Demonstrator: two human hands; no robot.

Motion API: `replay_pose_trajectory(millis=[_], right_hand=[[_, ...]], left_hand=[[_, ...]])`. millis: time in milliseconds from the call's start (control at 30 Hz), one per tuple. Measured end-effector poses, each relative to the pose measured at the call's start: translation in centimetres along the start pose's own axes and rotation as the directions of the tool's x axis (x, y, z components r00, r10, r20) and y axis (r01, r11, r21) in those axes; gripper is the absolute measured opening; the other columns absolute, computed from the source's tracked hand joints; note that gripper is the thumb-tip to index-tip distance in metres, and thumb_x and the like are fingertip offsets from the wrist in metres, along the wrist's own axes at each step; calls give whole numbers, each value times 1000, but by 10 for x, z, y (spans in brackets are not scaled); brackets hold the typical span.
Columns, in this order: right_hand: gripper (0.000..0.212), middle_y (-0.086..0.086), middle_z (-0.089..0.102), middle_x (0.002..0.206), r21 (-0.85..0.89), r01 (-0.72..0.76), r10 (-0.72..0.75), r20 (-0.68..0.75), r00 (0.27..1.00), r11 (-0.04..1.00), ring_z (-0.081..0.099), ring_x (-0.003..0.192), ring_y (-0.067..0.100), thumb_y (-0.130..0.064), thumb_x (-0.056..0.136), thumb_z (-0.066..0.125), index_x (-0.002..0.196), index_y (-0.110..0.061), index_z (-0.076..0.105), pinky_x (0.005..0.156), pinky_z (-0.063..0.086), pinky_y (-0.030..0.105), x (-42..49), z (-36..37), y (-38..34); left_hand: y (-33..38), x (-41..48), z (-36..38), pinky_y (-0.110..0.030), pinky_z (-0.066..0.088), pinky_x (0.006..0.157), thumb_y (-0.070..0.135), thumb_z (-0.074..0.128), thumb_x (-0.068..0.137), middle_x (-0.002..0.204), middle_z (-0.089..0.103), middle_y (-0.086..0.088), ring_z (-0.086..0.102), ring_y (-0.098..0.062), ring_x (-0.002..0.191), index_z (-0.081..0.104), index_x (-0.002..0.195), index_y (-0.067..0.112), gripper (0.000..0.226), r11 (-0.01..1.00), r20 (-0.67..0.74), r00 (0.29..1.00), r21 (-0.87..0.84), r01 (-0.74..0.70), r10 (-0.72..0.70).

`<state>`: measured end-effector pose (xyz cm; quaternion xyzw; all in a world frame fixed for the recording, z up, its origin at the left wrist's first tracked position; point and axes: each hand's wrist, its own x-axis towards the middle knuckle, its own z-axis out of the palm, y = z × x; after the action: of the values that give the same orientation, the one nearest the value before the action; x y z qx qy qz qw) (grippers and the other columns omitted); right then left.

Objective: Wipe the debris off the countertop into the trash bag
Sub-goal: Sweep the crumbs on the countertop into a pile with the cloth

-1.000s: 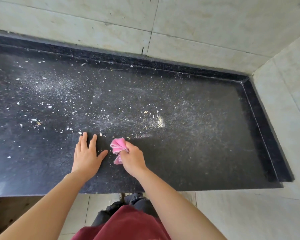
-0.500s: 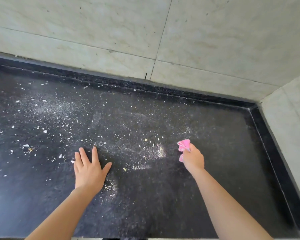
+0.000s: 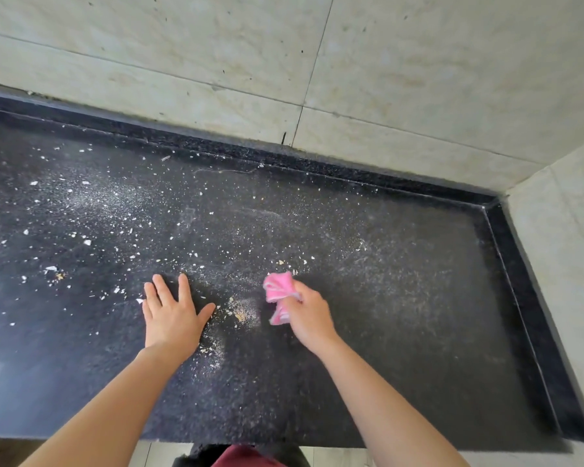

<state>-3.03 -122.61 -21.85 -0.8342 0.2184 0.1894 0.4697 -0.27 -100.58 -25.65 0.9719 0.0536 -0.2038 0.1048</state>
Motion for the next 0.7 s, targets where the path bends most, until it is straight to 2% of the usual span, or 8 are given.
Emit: replay_pose_trajectory(millis=[100,200,267,333,433,567,633,700], right_hand=[[46,-2,74,83,-147,-114,80,-221,972,982,68,87,19,-26,75,36,112,-35,63,82,53,36,10,-34,23],[45,1,73,92,-202,-117,70,-224,972,972,67,88,26,-22,87,39,125,-35,57,80,53,36,2,-16,24],[45,2,73,91,-206,1,-29,-131,991,978,67,79,25,-19,90,40,129,-36,54,74,54,34,-9,19,18],[45,0,74,92,-107,87,-82,54,995,990,66,69,17,-16,92,40,129,-34,56,66,54,30,-20,47,2],[43,-6,75,95,85,89,-106,225,969,992,71,77,11,-14,89,41,120,-32,65,78,59,31,-20,59,-12],[34,4,74,80,251,93,-114,72,991,964,73,73,24,-13,84,46,99,-29,72,79,59,48,-4,15,-19],[29,11,71,70,269,76,-73,-22,997,960,72,67,26,-7,84,48,90,-22,72,78,59,45,13,-28,-19],[22,13,72,73,178,26,-1,-140,990,984,72,67,21,-13,84,50,89,-18,72,76,58,37,33,-71,-10]], left_hand=[[1,1,-2,-52,6,117,59,31,93,155,-6,-30,-6,-45,143,0,152,12,81,1000,6,1000,2,-5,5],[2,2,-5,-52,7,117,59,30,93,154,-7,-30,-6,-45,143,0,151,12,80,1000,21,1000,6,-4,4],[2,2,-7,-51,8,117,59,31,93,154,-7,-30,-6,-45,143,1,151,12,80,1000,33,999,6,1,-1],[2,1,-9,-51,9,117,59,32,93,154,-6,-30,-4,-45,144,2,151,13,80,1000,41,999,11,2,-3],[-1,0,-13,-48,9,118,57,32,94,156,-4,-27,-3,-42,144,4,152,15,76,1000,48,999,-16,0,1],[2,1,-21,-45,8,119,51,23,97,156,6,-22,0,-35,145,14,150,13,65,997,22,1000,-77,13,-11],[15,13,-24,-44,8,119,49,23,98,157,7,-21,-1,-34,146,14,150,11,65,997,-40,999,-77,-21,18],[26,25,-26,-43,5,120,50,23,97,158,0,-18,-5,-32,146,7,151,11,69,996,-53,998,-80,-35,31]])
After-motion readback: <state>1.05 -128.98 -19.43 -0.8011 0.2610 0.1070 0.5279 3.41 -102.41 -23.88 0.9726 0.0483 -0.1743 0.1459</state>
